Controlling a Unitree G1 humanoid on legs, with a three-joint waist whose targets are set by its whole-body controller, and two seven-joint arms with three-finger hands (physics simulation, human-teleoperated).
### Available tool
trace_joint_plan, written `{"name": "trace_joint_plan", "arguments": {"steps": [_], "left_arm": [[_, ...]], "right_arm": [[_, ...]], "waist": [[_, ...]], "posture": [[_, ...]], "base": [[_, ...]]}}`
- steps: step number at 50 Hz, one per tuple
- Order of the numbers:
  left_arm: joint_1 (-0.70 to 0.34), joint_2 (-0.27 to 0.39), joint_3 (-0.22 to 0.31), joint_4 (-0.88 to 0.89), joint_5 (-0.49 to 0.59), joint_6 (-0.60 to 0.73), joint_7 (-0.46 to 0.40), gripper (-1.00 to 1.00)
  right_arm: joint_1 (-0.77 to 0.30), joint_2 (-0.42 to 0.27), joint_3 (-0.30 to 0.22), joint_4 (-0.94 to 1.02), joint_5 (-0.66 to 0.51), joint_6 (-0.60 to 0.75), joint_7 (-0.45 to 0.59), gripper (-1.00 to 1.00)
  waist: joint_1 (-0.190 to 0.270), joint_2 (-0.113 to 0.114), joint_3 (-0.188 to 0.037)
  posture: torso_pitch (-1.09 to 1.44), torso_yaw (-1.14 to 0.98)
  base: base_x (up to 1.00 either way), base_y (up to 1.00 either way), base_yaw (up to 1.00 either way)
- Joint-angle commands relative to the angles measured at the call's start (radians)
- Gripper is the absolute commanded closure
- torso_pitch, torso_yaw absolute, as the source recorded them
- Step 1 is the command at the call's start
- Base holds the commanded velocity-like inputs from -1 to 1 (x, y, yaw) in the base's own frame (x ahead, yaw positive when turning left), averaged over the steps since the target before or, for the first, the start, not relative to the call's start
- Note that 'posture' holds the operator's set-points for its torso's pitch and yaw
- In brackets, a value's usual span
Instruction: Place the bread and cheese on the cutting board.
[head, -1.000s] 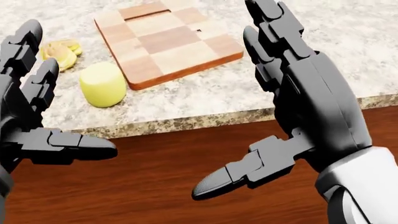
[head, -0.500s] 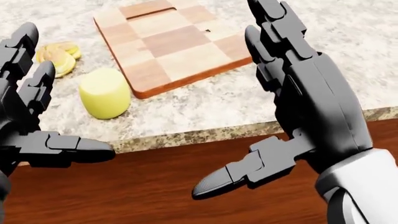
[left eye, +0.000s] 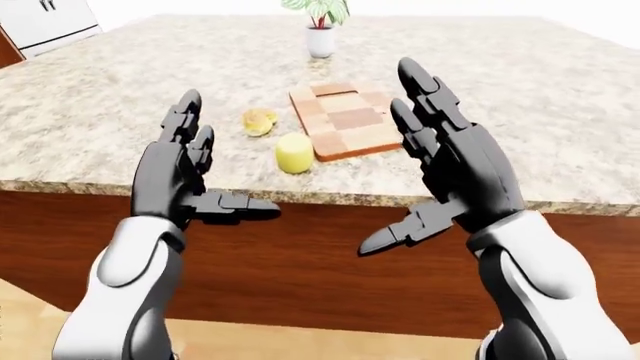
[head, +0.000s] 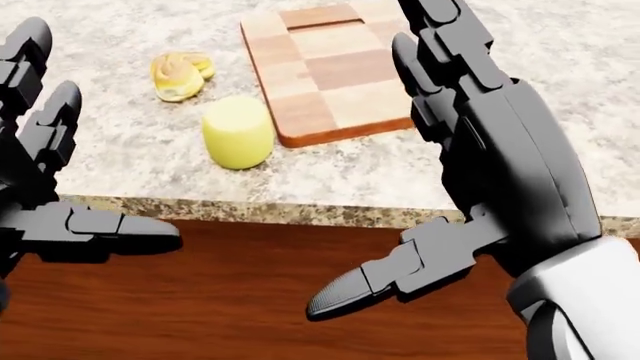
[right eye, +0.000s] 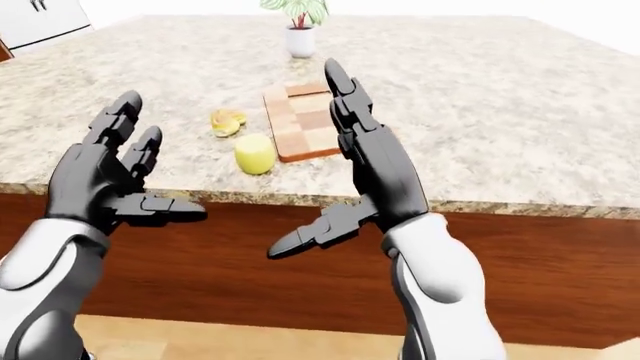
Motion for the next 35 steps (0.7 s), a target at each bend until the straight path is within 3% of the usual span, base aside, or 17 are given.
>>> {"name": "trace_joint_plan", "arguments": {"steps": [1,5,7,10,11,13,14,18,20,24,28,30,31,32,33,35], "left_arm": [[-0.014,0.011,0.006,-0.009,0.0,-0.021,-0.002,-1.0],[-0.015,0.009,0.004,-0.011,0.001,-0.017,-0.001,-1.0],[-0.012,0.008,0.002,-0.012,0.002,-0.02,-0.001,-1.0],[-0.01,0.007,0.002,-0.012,0.004,-0.021,-0.002,-1.0],[-0.01,0.007,0.002,-0.013,0.004,-0.02,-0.003,-1.0],[-0.007,0.006,0.001,-0.013,0.005,-0.022,-0.003,-1.0],[-0.006,0.005,0.001,-0.013,0.005,-0.023,-0.003,-1.0],[-0.003,0.004,0.002,-0.012,0.006,-0.026,-0.004,-1.0],[0.001,0.003,0.002,-0.009,0.007,-0.032,-0.006,-1.0],[0.004,0.002,0.005,-0.012,0.007,-0.032,-0.007,-1.0],[0.006,0.002,0.005,-0.018,0.006,-0.028,-0.007,-1.0],[0.007,0.001,0.004,-0.018,0.007,-0.029,-0.007,-1.0],[0.008,0.001,0.004,-0.02,0.007,-0.029,-0.007,-1.0],[0.009,0.0,0.004,-0.02,0.007,-0.029,-0.007,-1.0],[0.011,0.0,0.003,-0.02,0.008,-0.031,-0.007,-1.0],[0.01,0.0,0.003,-0.021,0.008,-0.029,-0.007,-1.0]], "right_arm": [[-0.017,0.007,-0.005,-0.008,-0.001,-0.009,-0.005,-1.0],[-0.023,0.012,-0.012,-0.022,0.018,0.004,-0.006,-1.0],[-0.02,0.012,-0.012,-0.025,0.026,0.005,-0.008,-1.0],[-0.019,0.012,-0.013,-0.028,0.034,0.006,-0.011,-1.0],[-0.018,0.012,-0.013,-0.028,0.037,0.004,-0.012,-1.0],[-0.016,0.011,-0.012,-0.029,0.041,0.004,-0.014,-1.0],[-0.016,0.011,-0.011,-0.03,0.042,0.004,-0.015,-1.0],[-0.016,0.008,-0.011,-0.034,0.045,0.009,-0.018,-1.0],[-0.012,0.008,-0.009,-0.032,0.046,0.004,-0.02,-1.0],[-0.017,0.007,-0.007,-0.033,0.049,0.009,-0.024,-1.0],[-0.017,0.007,-0.007,-0.038,0.05,0.013,-0.026,-1.0],[-0.02,0.006,-0.009,-0.039,0.052,0.016,-0.026,-1.0],[-0.02,0.007,-0.009,-0.04,0.053,0.017,-0.027,-1.0],[-0.02,0.007,-0.008,-0.04,0.054,0.017,-0.027,-1.0],[-0.018,0.007,-0.008,-0.04,0.055,0.015,-0.028,-1.0],[-0.017,0.007,-0.009,-0.039,0.056,0.013,-0.029,-1.0]], "waist": [[0.01,0.006,-0.009],[0.01,0.038,-0.034],[0.002,0.072,-0.046],[0.005,0.064,-0.035],[0.007,0.067,-0.056],[0.01,0.057,-0.035],[0.011,0.052,-0.036],[0.017,0.01,-0.034],[0.012,0.027,-0.037],[0.015,0.027,-0.035],[0.015,0.061,-0.02],[0.011,0.104,-0.028],[0.011,0.142,-0.042],[0.02,0.101,-0.032],[0.013,0.114,-0.031],[0.015,0.104,-0.035]], "posture": [[0.0,0.0],[0.0,0.0],[0.0,0.0],[0.0,0.0],[0.0,0.0],[0.0,0.0],[0.0,0.0],[0.0,0.0],[0.0,0.0],[0.0,0.0],[0.0,0.0],[0.0,0.0],[0.0,0.0],[0.0,0.0],[0.0,0.0],[0.0,0.0]], "base": [[0.0,0.0,0.0],[0.0,0.0,0.0],[0.0,0.0,0.0],[0.03,0.0,0.0],[0.06,0.0,0.0],[0.07,0.0,0.0],[0.07,0.0,0.0],[0.07,0.0,0.0],[0.07,0.0,0.0],[0.07,0.0,0.0],[0.06,0.0,0.0],[0.07,0.0,0.0],[0.06,0.0,0.0],[0.06,0.0,0.0],[0.08,0.0,0.0],[0.06,0.0,0.0]]}}
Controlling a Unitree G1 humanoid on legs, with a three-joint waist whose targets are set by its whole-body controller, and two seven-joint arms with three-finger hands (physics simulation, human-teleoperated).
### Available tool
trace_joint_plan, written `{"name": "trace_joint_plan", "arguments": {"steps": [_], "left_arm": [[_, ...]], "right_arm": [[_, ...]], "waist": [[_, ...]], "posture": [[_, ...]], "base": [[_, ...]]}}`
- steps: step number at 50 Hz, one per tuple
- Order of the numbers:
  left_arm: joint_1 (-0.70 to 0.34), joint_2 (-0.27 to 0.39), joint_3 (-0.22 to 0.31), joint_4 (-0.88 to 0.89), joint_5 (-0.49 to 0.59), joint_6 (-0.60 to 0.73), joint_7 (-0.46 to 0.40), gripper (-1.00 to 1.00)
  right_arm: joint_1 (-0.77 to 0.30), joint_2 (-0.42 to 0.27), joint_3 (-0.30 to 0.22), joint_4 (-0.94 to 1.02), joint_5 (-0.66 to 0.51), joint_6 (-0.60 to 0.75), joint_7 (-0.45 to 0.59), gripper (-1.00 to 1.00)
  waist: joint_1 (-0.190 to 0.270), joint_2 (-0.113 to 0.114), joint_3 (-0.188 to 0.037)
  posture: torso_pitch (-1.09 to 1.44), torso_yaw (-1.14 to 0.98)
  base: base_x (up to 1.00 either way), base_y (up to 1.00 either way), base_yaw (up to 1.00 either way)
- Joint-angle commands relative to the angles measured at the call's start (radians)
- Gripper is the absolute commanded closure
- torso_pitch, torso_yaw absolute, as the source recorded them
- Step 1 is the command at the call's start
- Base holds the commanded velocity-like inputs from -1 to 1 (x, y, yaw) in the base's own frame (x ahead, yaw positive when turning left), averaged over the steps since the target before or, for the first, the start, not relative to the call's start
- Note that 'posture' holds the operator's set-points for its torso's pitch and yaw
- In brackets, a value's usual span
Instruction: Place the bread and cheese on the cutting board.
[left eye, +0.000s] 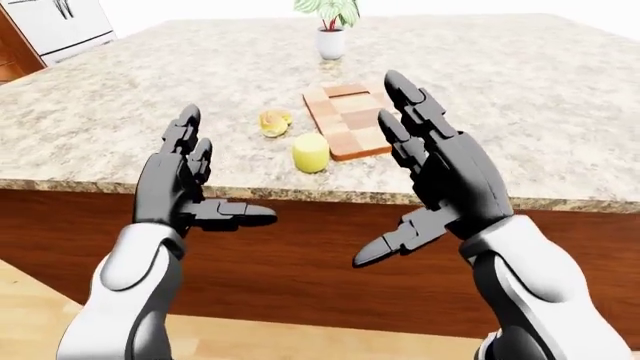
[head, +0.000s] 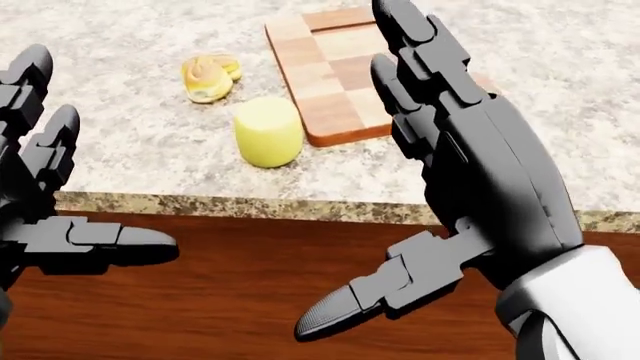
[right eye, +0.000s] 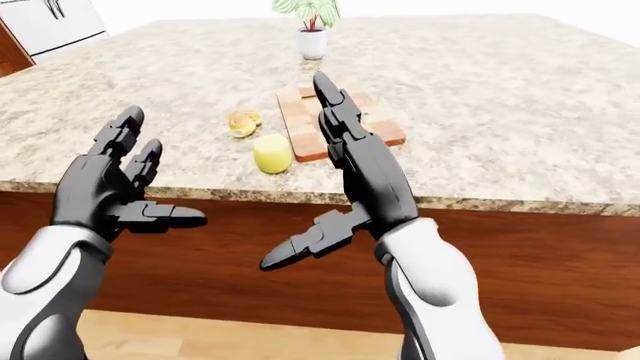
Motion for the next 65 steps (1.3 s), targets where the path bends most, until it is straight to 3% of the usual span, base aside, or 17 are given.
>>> {"name": "trace_joint_plan", "arguments": {"steps": [1,6,9,10,18,21,30,34,35,43,47,48,50,56,60,61,65], "left_arm": [[-0.031,0.006,-0.004,-0.035,-0.005,-0.035,-0.004,-1.0],[-0.029,0.003,-0.007,-0.034,-0.003,-0.039,-0.004,-1.0],[-0.027,0.002,-0.008,-0.034,-0.002,-0.04,-0.005,-1.0],[-0.026,0.002,-0.009,-0.035,-0.002,-0.041,-0.005,-1.0],[-0.024,0.0,-0.008,-0.041,-0.001,-0.036,-0.007,-1.0],[-0.023,-0.001,-0.01,-0.039,0.001,-0.039,-0.007,-1.0],[-0.02,-0.003,-0.009,-0.039,0.004,-0.042,-0.01,-1.0],[-0.02,-0.004,-0.009,-0.041,0.003,-0.039,-0.01,-1.0],[-0.018,-0.004,-0.009,-0.041,0.004,-0.041,-0.01,-1.0],[-0.012,-0.007,-0.012,-0.042,0.007,-0.045,-0.011,-1.0],[-0.015,-0.006,-0.012,-0.044,0.007,-0.041,-0.012,-1.0],[-0.015,-0.006,-0.012,-0.044,0.007,-0.041,-0.012,-1.0],[-0.02,-0.005,-0.011,-0.045,0.006,-0.037,-0.012,-1.0],[-0.024,-0.003,-0.006,-0.044,0.004,-0.034,-0.014,-1.0],[-0.031,0.0,-0.002,-0.046,0.0,-0.027,-0.014,-1.0],[-0.032,0.001,-0.002,-0.045,-0.001,-0.027,-0.014,-1.0],[-0.037,0.003,-0.001,-0.045,-0.003,-0.022,-0.013,-1.0]], "right_arm": [[-0.028,-0.005,-0.017,-0.026,-0.009,-0.036,-0.011,-1.0],[-0.026,-0.006,-0.02,-0.023,-0.005,-0.04,-0.012,-1.0],[-0.024,-0.005,-0.021,-0.022,-0.003,-0.043,-0.014,-1.0],[-0.023,-0.005,-0.021,-0.021,-0.002,-0.044,-0.014,-1.0],[-0.022,-0.005,-0.021,-0.026,0.002,-0.04,-0.018,-1.0],[-0.021,-0.006,-0.022,-0.026,0.005,-0.04,-0.018,-1.0],[-0.022,-0.006,-0.022,-0.029,0.011,-0.037,-0.021,-1.0],[-0.021,-0.006,-0.021,-0.029,0.012,-0.039,-0.023,-1.0],[-0.02,-0.006,-0.021,-0.03,0.013,-0.038,-0.024,-1.0],[-0.017,-0.006,-0.022,-0.032,0.016,-0.039,-0.025,-1.0],[-0.016,-0.007,-0.021,-0.034,0.018,-0.038,-0.026,-1.0],[-0.017,-0.007,-0.021,-0.034,0.018,-0.037,-0.026,-1.0],[-0.019,-0.007,-0.021,-0.033,0.019,-0.035,-0.027,-1.0],[-0.032,-0.007,-0.019,-0.033,0.022,-0.025,-0.029,-1.0],[-0.038,-0.007,-0.018,-0.033,0.024,-0.02,-0.03,-1.0],[-0.036,-0.007,-0.018,-0.032,0.024,-0.022,-0.03,-1.0],[-0.042,-0.009,-0.02,-0.034,0.025,-0.015,-0.029,-1.0]], "waist": [[-0.006,0.002,-0.022],[-0.005,-0.05,-0.014],[-0.003,-0.131,-0.032],[-0.011,-0.086,-0.023],[-0.006,-0.044,-0.006],[-0.014,0.032,-0.022],[-0.007,-0.035,-0.012],[-0.003,-0.127,-0.031],[-0.011,-0.091,-0.023],[-0.005,-0.049,-0.009],[-0.015,0.04,-0.02],[-0.004,0.003,-0.018],[-0.008,0.016,-0.017],[-0.005,-0.039,-0.012],[-0.001,-0.125,-0.022],[-0.008,-0.087,-0.017],[-0.004,-0.086,-0.02]], "posture": [[0.0,0.0],[0.0,0.0],[0.0,0.0],[0.0,0.0],[0.0,0.0],[0.0,0.0],[0.0,0.0],[0.0,0.0],[0.0,0.0],[0.0,0.0],[0.0,0.0],[0.0,0.0],[0.0,0.0],[0.0,0.0],[0.0,0.0],[0.0,0.0],[0.0,0.0]], "base": [[0.06,0.0,0.0],[0.07,0.0,0.0],[0.07,0.0,0.0],[0.07,0.0,0.0],[0.07,0.0,0.0],[0.07,0.0,0.0],[0.07,0.0,0.0],[0.08,0.0,0.0],[0.09,0.0,0.0],[0.08,0.0,0.0],[0.09,0.0,0.0],[0.09,0.0,0.0],[0.09,0.0,0.0],[0.11,0.0,0.0],[0.12,0.0,0.0],[0.14,0.0,0.0],[0.14,0.0,0.0]]}}
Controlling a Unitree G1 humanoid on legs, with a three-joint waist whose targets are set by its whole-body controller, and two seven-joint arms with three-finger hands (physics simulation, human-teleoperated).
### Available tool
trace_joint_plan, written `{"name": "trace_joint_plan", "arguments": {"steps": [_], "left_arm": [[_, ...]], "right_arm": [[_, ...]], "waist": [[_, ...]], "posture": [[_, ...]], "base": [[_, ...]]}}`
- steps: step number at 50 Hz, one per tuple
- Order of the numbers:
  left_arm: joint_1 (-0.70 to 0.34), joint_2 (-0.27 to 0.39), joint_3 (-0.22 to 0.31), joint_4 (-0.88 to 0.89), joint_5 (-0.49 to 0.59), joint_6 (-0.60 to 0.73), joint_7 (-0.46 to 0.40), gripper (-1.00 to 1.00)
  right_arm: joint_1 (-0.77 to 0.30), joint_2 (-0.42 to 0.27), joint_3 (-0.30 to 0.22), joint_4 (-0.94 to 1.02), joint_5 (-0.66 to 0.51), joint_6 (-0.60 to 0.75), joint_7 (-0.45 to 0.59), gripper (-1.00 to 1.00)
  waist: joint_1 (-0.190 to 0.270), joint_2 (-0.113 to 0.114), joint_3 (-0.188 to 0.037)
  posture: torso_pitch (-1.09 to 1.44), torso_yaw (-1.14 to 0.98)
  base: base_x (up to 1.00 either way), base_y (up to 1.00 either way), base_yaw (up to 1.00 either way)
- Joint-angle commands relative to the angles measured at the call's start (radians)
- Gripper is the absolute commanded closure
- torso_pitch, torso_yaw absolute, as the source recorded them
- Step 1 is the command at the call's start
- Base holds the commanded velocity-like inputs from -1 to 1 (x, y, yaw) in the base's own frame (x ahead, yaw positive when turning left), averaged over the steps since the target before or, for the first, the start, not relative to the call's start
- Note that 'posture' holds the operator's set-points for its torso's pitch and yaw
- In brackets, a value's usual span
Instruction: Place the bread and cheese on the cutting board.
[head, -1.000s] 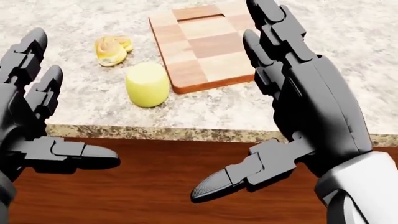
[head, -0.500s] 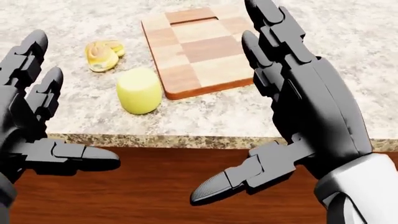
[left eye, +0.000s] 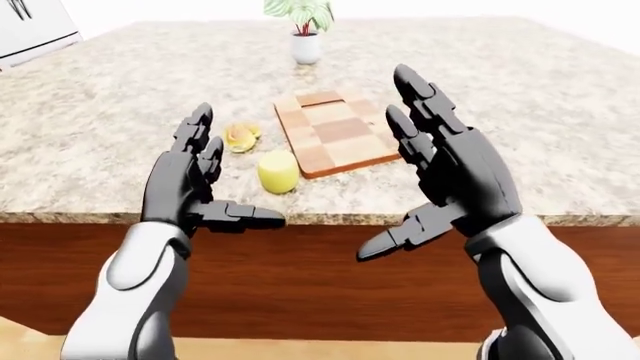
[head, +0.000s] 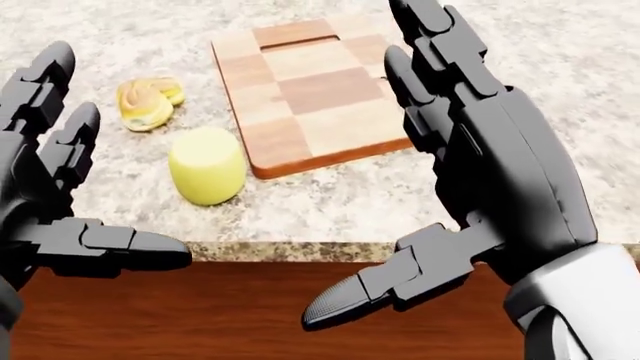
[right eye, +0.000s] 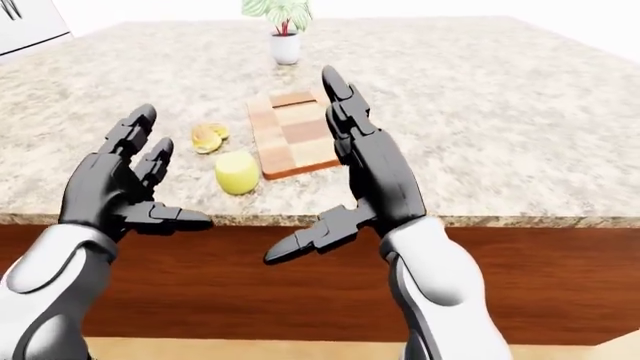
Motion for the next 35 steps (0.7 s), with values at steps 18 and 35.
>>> {"name": "trace_joint_plan", "arguments": {"steps": [18,35], "left_arm": [[-0.011,0.008,0.016,-0.035,0.009,-0.047,0.009,-1.0],[0.005,0.003,0.015,-0.039,0.013,-0.056,0.007,-1.0]], "right_arm": [[-0.019,0.001,0.007,-0.031,0.01,-0.033,-0.006,-1.0],[-0.01,0.01,0.007,-0.04,0.012,-0.036,-0.008,-1.0]], "waist": [[0.009,0.021,-0.011],[-0.003,0.105,-0.013]], "posture": [[0.0,0.0],[0.0,0.0]], "base": [[0.15,0.0,0.0],[0.15,0.0,0.0]]}}
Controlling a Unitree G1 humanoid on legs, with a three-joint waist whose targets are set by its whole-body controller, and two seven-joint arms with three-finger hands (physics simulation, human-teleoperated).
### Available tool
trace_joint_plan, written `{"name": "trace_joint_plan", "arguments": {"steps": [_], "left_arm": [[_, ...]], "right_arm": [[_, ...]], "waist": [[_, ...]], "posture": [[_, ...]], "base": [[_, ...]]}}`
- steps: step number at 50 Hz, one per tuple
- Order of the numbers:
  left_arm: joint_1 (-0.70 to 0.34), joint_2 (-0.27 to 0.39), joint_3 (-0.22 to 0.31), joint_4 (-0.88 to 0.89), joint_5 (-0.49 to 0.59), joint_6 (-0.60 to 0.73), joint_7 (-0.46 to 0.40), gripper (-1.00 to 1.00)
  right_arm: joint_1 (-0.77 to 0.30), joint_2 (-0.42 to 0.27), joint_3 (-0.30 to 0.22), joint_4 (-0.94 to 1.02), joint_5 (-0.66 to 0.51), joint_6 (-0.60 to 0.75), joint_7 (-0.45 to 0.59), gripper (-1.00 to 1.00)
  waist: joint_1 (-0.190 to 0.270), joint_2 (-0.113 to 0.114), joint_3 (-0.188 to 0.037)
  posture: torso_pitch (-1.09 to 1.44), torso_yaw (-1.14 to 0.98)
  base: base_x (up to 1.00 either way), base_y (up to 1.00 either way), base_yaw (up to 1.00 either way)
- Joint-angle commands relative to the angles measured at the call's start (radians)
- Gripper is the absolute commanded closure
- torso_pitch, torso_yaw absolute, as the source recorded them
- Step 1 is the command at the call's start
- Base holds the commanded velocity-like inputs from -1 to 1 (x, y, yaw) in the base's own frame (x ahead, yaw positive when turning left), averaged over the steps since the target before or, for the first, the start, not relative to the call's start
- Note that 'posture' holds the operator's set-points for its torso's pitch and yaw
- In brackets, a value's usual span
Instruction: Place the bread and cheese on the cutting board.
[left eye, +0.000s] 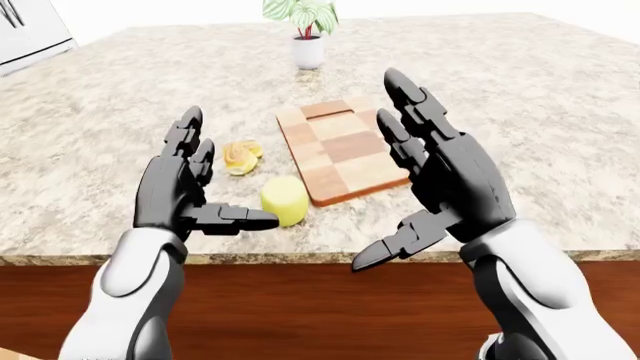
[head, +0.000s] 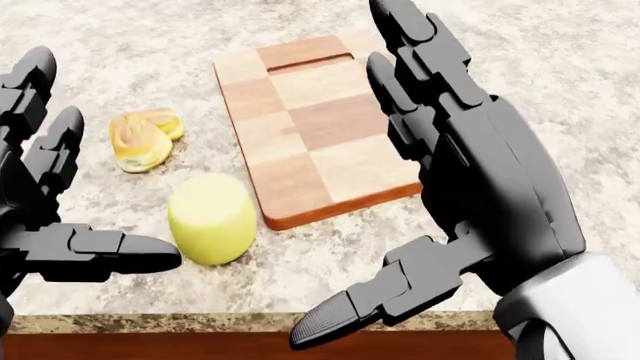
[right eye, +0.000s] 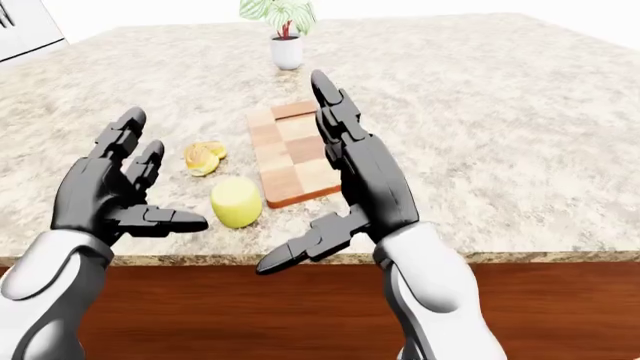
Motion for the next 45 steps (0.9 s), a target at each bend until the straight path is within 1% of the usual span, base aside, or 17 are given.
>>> {"name": "trace_joint_plan", "arguments": {"steps": [1,3,4,6,7,9,10,11,13,25,26,27,28,33,38,41,45], "left_arm": [[-0.028,0.004,-0.003,-0.032,-0.001,-0.026,0.0,-1.0],[-0.027,0.003,-0.004,-0.034,0.0,-0.025,0.0,-1.0],[-0.026,0.003,-0.003,-0.033,0.0,-0.026,-0.001,-1.0],[-0.026,0.003,-0.002,-0.035,0.0,-0.025,-0.001,-1.0],[-0.026,0.003,-0.001,-0.037,-0.001,-0.023,-0.002,-1.0],[-0.028,0.004,0.001,-0.045,-0.005,-0.015,-0.004,-1.0],[-0.032,0.007,0.003,-0.052,-0.008,-0.007,-0.006,-1.0],[-0.034,0.011,0.005,-0.058,-0.01,0.0,-0.01,-1.0],[-0.036,0.021,0.005,-0.072,-0.012,0.011,-0.021,-1.0],[-0.123,0.088,0.068,-0.12,-0.064,0.143,-0.083,-1.0],[-0.136,0.099,0.078,-0.13,-0.075,0.167,-0.091,-1.0],[-0.186,0.071,0.133,-0.154,-0.136,0.275,-0.101,-1.0],[-0.219,0.089,0.146,-0.169,-0.154,0.316,-0.096,-1.0],[-0.285,0.138,0.18,-0.186,-0.234,0.444,-0.123,-1.0],[-0.34,0.226,0.216,-0.202,-0.293,0.558,-0.24,-1.0],[-0.355,0.287,0.208,-0.197,-0.306,0.56,-0.299,-1.0],[-0.249,0.378,0.116,-0.134,-0.243,0.377,-0.371,-1.0]], "right_arm": [[-0.027,-0.006,-0.016,-0.028,-0.003,-0.026,-0.007,-1.0],[-0.024,-0.006,-0.017,-0.029,-0.002,-0.026,-0.008,-1.0],[-0.023,-0.007,-0.017,-0.029,-0.001,-0.027,-0.008,-1.0],[-0.021,-0.007,-0.017,-0.029,0.0,-0.029,-0.009,-1.0],[-0.022,-0.007,-0.016,-0.03,0.0,-0.028,-0.01,-1.0],[-0.02,-0.006,-0.014,-0.03,0.001,-0.03,-0.012,-1.0],[-0.018,-0.006,-0.013,-0.029,0.001,-0.031,-0.012,-1.0],[-0.015,-0.006,-0.012,-0.028,0.001,-0.035,-0.013,-1.0],[-0.016,-0.005,-0.011,-0.03,0.003,-0.03,-0.014,-1.0],[-0.01,-0.006,-0.014,-0.034,0.013,-0.035,-0.023,-1.0],[-0.01,-0.007,-0.014,-0.034,0.014,-0.035,-0.022,-1.0],[-0.01,-0.008,-0.015,-0.034,0.014,-0.035,-0.021,-1.0],[-0.009,-0.009,-0.018,-0.034,0.015,-0.035,-0.02,-1.0],[-0.007,-0.012,-0.033,-0.034,0.027,-0.038,-0.019,-1.0],[-0.009,-0.015,-0.047,-0.034,0.044,-0.037,-0.022,-1.0],[-0.015,-0.017,-0.056,-0.034,0.057,-0.035,-0.029,-1.0],[-0.002,-0.024,-0.059,-0.034,0.079,-0.049,-0.045,-1.0]], "waist": [[-0.006,0.012,-0.023],[-0.005,-0.002,-0.029],[-0.004,-0.015,-0.016],[-0.001,-0.036,-0.015],[0.003,-0.052,-0.011],[0.012,-0.106,-0.023],[0.009,-0.063,-0.012],[0.007,-0.068,-0.021],[0.005,-0.062,-0.031],[-0.004,-0.05,-0.037],[-0.004,-0.05,-0.036],[-0.005,-0.05,-0.035],[-0.005,-0.05,-0.036],[-0.006,-0.049,-0.028],[-0.006,-0.045,-0.023],[-0.006,-0.045,-0.019],[-0.005,-0.044,-0.015]], "posture": [[0.0,0.0],[0.0,0.0],[0.0,0.0],[0.0,0.0],[0.0,0.0],[0.0,0.0],[0.0,0.0],[0.0,0.0],[0.0,0.0],[0.0,0.0],[0.0,0.0],[0.0,0.0],[0.0,0.0],[0.0,0.0],[0.0,0.0],[0.0,0.0],[0.0,0.0]], "base": [[0.13,0.0,0.0],[0.1,0.0,0.0],[0.0,0.0,0.0],[0.0,0.0,0.0],[0.0,0.0,0.0],[0.0,0.0,0.0],[0.0,0.0,0.0],[0.0,0.0,0.0],[0.0,0.0,0.0],[0.0,0.0,0.0],[0.0,0.0,0.0],[0.0,0.0,0.0],[0.0,0.0,0.0],[0.0,0.0,0.0],[0.0,0.0,0.0],[0.0,0.0,0.0],[0.0,0.0,0.0]]}}
